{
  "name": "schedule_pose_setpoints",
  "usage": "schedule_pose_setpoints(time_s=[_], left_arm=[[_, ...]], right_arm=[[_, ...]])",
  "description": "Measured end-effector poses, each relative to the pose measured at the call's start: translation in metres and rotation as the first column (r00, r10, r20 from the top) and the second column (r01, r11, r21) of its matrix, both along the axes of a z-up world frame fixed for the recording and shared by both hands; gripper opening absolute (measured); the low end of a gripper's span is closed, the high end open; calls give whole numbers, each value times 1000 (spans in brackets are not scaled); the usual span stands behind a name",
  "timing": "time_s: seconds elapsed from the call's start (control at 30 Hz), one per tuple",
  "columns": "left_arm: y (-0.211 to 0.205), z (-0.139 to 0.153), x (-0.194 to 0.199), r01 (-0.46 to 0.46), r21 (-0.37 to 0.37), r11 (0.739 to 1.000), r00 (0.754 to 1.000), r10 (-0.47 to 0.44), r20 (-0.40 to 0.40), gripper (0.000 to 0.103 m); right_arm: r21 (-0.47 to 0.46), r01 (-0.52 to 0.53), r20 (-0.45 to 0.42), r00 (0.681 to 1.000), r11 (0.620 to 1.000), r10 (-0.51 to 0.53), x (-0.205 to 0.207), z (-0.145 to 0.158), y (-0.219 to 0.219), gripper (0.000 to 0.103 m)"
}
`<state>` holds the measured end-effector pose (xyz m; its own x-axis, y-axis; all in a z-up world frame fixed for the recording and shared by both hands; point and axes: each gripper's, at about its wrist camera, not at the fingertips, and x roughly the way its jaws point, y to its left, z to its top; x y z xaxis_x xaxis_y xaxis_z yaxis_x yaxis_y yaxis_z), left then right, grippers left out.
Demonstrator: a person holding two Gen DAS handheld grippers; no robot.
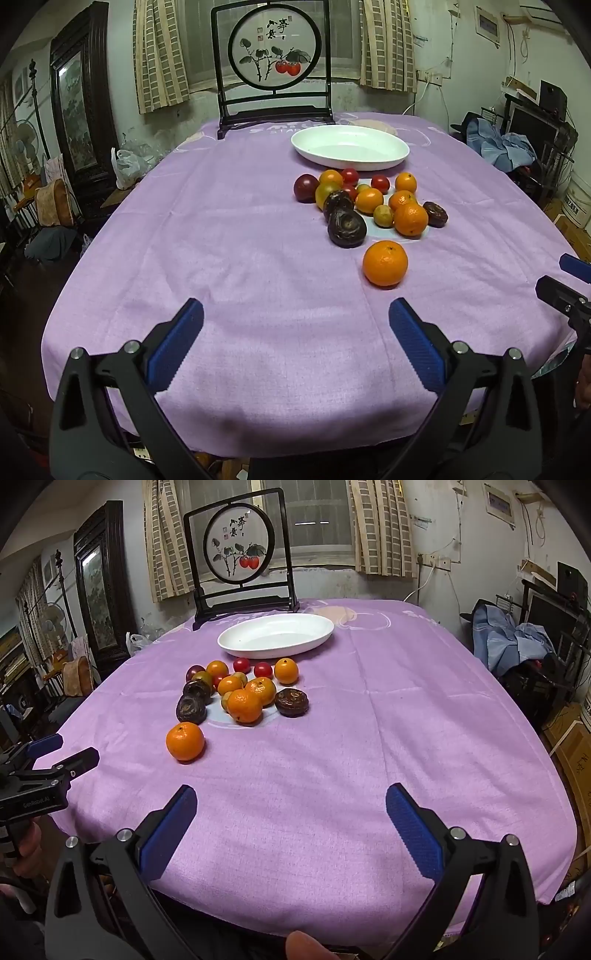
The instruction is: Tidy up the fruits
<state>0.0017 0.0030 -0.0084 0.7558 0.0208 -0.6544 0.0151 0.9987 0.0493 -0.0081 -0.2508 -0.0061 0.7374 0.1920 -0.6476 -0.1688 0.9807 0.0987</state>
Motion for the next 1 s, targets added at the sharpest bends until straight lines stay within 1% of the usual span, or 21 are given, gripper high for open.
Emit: schedule_pose_setpoints(time_s=[0.2,0.3,0.37,1.0], left_arm=[[-1,-3,1,-2,3,1000,1000,2,-4,101],[-1,-6,2,-2,4,1000,1000,2,-10,101],[0,-6,3,-1,3,1000,1000,1,-15,101],[-1,-9,4,2,10,1000,999,-1,-34,101]], right_arm=[[0,2,-2,1000,1000,-2,0,0,-1,102],[1,5,-4,1000,1000,-5,2,-4,3,102],[4,3,-6,1000,1000,-3,1,-11,2,102],[14,3,-21,1000,1000,-3,1,-13,-2,102]])
